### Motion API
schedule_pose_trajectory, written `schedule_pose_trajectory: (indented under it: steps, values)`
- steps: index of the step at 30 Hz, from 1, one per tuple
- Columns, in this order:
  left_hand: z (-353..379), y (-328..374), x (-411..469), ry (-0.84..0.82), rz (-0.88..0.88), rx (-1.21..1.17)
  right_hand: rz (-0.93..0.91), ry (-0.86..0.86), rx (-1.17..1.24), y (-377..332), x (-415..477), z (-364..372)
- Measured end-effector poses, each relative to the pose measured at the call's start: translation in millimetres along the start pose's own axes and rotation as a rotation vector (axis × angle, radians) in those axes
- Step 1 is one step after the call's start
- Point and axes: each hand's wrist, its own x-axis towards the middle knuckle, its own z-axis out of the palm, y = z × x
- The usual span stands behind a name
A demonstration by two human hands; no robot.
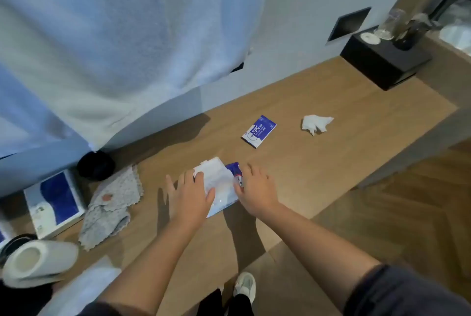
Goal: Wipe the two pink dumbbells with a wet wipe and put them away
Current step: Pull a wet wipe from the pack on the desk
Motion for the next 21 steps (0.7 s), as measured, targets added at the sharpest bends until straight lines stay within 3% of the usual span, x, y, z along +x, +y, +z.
schedule_pose_trajectory:
  steps: [6, 11, 14, 17, 21]
  values:
    - [18.4, 4.9, 28.8, 0.032, -0.009, -0.064, -0.042, 0.005, 0.116, 6.0, 31.2, 11.6]
    - [22.9, 3.0, 42.2, -0.021, -0.059, -0.319, -0.115, 0.041, 0.250, 6.4, 37.2, 18.2]
    - [17.0, 4.9, 42.2, -0.020, -0.051, -0.410, -0.062, 0.018, 0.373, 6.5, 37.4, 15.7]
    - [8.6, 3.6, 40.7, -0.074, -0.125, -0.735, 0.086, -0.018, 0.674, 4.9, 31.3, 4.5]
    - [-5.4, 4.0, 44.0, -0.225, -0.215, -1.236, 0.300, 0.056, 1.134, 1.9, 18.7, -13.4]
